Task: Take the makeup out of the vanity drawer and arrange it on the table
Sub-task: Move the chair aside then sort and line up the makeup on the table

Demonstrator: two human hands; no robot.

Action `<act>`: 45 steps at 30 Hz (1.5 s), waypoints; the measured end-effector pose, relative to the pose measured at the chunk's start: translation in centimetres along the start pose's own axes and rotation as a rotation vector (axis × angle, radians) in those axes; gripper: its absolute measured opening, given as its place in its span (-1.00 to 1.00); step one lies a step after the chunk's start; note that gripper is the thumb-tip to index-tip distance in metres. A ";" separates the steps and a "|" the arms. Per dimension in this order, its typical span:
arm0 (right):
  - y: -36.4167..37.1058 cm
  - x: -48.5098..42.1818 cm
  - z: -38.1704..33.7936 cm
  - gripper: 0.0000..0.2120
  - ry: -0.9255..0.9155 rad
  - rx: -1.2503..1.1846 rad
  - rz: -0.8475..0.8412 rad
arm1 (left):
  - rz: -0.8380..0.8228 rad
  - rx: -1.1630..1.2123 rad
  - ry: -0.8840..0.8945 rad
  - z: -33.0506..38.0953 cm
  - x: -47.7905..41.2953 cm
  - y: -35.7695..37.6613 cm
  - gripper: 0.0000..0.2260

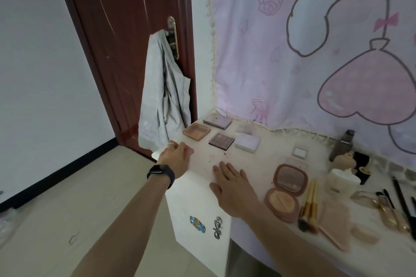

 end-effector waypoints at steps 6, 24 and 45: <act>-1.6 -0.5 -0.2 -0.46 0.017 -0.056 -0.137 | -0.028 0.129 -0.062 0.8 1.7 -0.7 -0.73; -6.9 22.8 13.0 -0.61 0.420 -1.481 0.378 | -0.208 0.917 0.434 25.5 17.3 0.4 -0.52; -4.3 28.7 18.3 -0.71 0.434 -1.800 0.275 | -0.202 0.815 0.550 32.3 21.9 2.8 -0.39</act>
Point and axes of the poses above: each hand's wrist, its own x-axis away from the middle knuckle, its own y-axis out of the palm, z = x × y, the point moved 8 cm from there along -x, towards the middle knuckle, and after that the axes turned 4 degrees about y, right-handed, at the moved point
